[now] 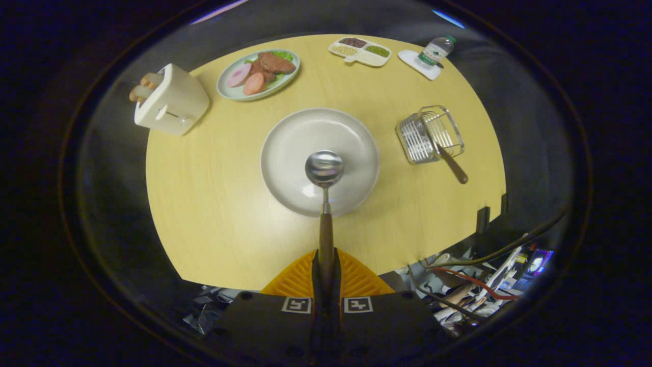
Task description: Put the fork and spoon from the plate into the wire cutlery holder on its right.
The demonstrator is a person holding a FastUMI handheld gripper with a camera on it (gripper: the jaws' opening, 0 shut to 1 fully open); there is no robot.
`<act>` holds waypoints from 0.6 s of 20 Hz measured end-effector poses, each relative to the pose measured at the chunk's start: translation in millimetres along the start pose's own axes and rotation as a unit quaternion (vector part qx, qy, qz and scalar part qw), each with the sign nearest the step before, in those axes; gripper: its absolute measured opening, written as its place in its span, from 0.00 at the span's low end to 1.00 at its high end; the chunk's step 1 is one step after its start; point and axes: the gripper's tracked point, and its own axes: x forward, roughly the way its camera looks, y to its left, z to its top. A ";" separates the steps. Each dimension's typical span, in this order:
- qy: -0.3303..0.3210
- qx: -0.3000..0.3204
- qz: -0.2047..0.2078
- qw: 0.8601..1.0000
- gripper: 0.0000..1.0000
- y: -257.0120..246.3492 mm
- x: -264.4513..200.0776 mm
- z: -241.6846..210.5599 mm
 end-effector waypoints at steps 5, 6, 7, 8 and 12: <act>-0.003 0.074 -0.005 0.997 0.09 -43.1 -38.0 31.9; 0.000 0.088 -0.008 0.996 0.09 -55.1 -42.3 38.1; 0.003 0.101 -0.013 0.995 0.09 -66.7 -43.4 44.0; 0.008 0.114 -0.016 0.993 0.09 -77.4 -42.8 49.6; 0.037 0.141 -0.033 0.989 0.09 -118.0 -28.3 67.6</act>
